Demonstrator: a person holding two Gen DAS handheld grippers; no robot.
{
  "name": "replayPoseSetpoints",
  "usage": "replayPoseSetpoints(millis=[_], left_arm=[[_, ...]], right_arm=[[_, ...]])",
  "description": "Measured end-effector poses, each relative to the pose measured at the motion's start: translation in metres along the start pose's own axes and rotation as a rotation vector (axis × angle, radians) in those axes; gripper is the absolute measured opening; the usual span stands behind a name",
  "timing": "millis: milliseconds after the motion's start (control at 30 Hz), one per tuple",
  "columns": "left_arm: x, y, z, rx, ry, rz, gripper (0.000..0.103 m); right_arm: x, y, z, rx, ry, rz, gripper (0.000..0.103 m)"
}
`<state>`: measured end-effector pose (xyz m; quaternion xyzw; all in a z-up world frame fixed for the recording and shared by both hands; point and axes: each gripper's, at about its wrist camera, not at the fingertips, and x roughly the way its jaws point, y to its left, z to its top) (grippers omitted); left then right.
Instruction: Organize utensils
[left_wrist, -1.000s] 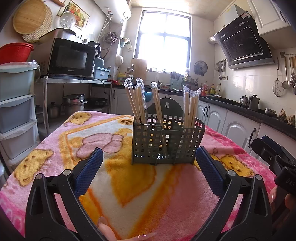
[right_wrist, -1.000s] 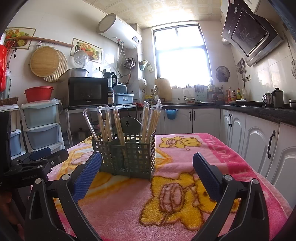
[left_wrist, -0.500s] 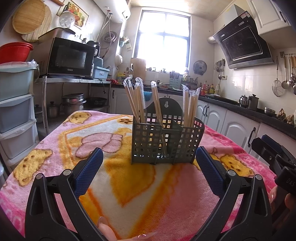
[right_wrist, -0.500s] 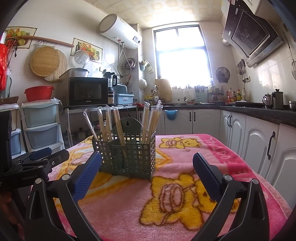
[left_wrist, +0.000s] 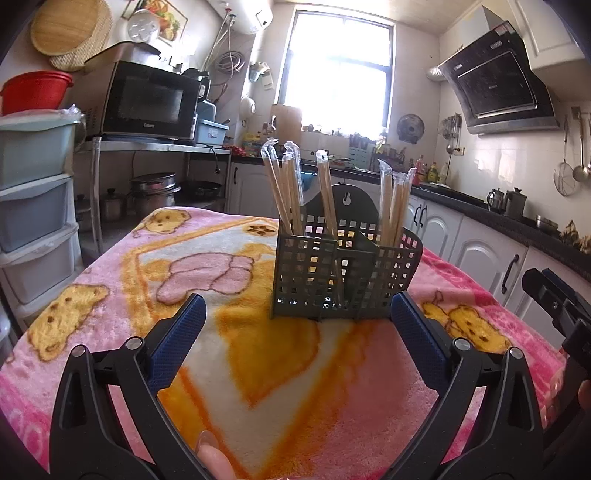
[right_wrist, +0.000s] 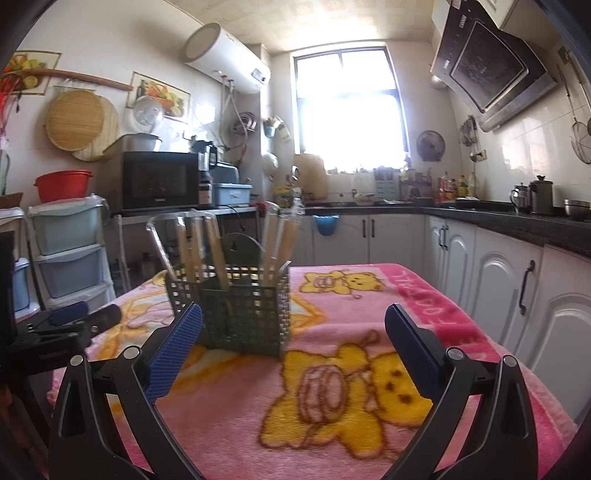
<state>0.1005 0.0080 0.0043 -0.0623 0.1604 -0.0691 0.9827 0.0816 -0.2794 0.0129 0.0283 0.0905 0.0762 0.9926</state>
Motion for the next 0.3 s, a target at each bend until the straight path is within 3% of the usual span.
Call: replayPoseSetpoints(millis=[167, 233, 300], left_arm=[[0.012, 0.028, 0.02, -0.067, 0.104, 0.042, 0.093], [0.029, 0.049, 0.029, -0.071, 0.181, 0.101, 0.093], [0.057, 0.076, 0.036, -0.044, 0.263, 0.239, 0.093]], right_arm=[[0.022, -0.036, 0.012, 0.044, 0.106, -0.089, 0.097], [0.049, -0.057, 0.014, 0.037, 0.231, -0.173, 0.097], [0.09, -0.087, 0.008, 0.034, 0.398, -0.263, 0.097]])
